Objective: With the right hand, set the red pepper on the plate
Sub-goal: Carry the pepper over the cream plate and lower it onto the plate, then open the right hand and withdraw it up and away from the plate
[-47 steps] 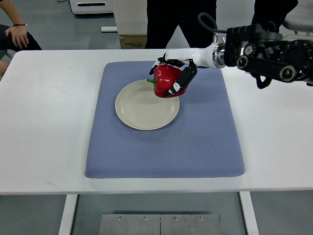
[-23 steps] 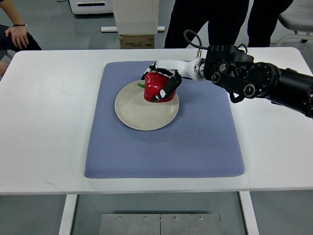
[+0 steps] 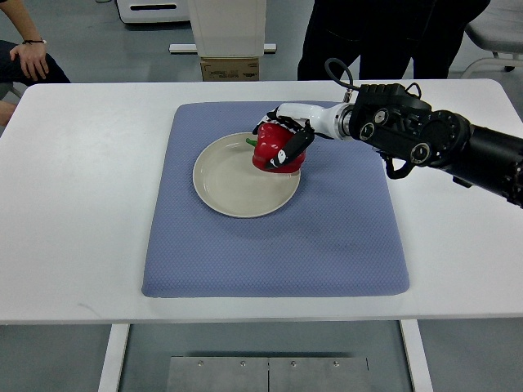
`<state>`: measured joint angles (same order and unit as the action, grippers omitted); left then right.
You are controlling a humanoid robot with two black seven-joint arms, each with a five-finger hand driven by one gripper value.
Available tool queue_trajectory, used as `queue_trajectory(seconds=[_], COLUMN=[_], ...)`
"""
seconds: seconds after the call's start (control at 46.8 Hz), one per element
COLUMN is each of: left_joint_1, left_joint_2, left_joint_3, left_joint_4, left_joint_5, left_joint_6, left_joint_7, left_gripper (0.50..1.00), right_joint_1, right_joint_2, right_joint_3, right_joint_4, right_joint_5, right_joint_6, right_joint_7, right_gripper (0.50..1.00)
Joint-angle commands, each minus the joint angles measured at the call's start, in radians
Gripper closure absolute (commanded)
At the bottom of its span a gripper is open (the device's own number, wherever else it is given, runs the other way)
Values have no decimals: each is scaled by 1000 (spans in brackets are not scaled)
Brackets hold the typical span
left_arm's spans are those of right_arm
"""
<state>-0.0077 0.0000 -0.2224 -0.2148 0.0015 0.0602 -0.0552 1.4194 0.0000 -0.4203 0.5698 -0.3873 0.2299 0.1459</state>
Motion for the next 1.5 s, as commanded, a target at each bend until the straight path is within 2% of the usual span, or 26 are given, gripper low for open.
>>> queue_trajectory(seconds=[0.0, 0.342, 0.363, 0.385, 0.406, 0.428, 0.599, 1.09, 1.475], left_joint_1=[0, 0, 0, 0, 0, 0, 0, 0, 0], left_joint_2=[0, 0, 0, 0, 0, 0, 0, 0, 0], left_joint_3=[0, 0, 0, 0, 0, 0, 0, 0, 0], left_joint_4=[0, 0, 0, 0, 0, 0, 0, 0, 0], left_joint_5=[0, 0, 0, 0, 0, 0, 0, 0, 0], left_joint_6=[0, 0, 0, 0, 0, 0, 0, 0, 0], left_joint_7=[0, 0, 0, 0, 0, 0, 0, 0, 0], left_gripper=[500, 500, 500, 500, 500, 500, 500, 500, 500], right_joint_1=[-2, -7, -7, -7, -7, -7, -2, 59, -115], right_joint_2=[0, 0, 0, 0, 0, 0, 0, -3, -232], right_joint_3=[0, 0, 0, 0, 0, 0, 6, 195, 376], right_joint_4=[2, 25, 25, 25, 25, 25, 21, 30, 15], right_joint_5=[1, 7, 7, 7, 7, 7, 19, 67, 70], right_joint_6=[0, -3, -4, -6, -6, -6, -9, -11, -15], right_joint_7=[0, 6, 7, 7, 9, 9, 6, -2, 6], right_gripper=[1000, 1000, 922, 782, 545, 500, 500, 500, 500])
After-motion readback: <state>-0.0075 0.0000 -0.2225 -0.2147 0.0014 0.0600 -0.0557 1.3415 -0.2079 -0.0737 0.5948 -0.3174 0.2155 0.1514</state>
